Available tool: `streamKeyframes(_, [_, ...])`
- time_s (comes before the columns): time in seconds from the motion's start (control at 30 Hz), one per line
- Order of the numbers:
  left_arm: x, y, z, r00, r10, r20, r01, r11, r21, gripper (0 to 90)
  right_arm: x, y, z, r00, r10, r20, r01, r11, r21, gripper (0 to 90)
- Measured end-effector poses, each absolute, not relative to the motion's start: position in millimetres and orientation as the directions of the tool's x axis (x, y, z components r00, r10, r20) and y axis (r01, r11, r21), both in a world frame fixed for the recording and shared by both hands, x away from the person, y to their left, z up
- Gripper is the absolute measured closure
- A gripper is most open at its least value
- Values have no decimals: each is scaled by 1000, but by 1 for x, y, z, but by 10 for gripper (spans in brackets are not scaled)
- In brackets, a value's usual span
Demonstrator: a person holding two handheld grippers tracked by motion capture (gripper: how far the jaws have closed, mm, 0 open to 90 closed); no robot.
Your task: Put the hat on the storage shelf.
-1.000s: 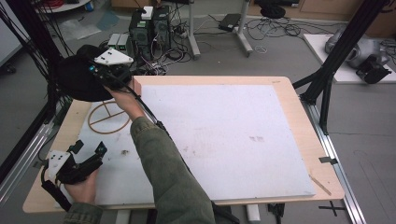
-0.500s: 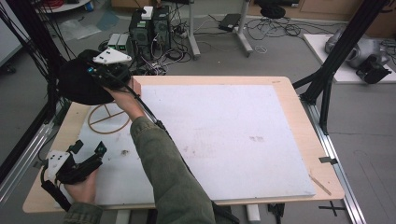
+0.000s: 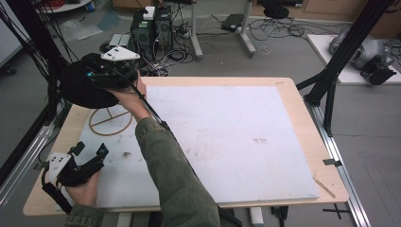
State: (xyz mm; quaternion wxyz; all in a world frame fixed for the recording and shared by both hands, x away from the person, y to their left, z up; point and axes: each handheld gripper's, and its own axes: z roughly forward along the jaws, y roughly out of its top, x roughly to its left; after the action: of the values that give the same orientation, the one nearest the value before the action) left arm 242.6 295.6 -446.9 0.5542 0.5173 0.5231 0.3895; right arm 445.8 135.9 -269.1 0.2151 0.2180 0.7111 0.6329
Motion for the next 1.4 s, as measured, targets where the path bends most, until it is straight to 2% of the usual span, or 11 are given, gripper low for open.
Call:
streamKeyframes(0.07, [243, 295, -447, 150, 973, -173, 108, 158, 982, 175, 445, 133, -270, -799, 600, -34, 38, 107, 994, 113])
streamKeyframes(0.33, [244, 293, -447, 152, 974, -168, 108, 152, 982, 174, 442, 116, -271, -804, 594, -30, 53, 122, 991, 107])
streamKeyframes(0.5, [244, 292, -447, 157, 975, -159, 111, 143, 984, 174, 437, 99, -284, -796, 605, -26, 51, 109, 993, 108])
streamKeyframes(0.83, [248, 285, -447, 176, 974, -144, 116, 125, 985, 174, 431, 50, -305, -778, 628, 20, 70, 56, 996, 108])
streamKeyframes(1.4, [250, 280, -446, 183, 973, -143, 109, 124, 986, 174, 409, -36, -333, -697, 717, -7, 60, 69, 996, 109])
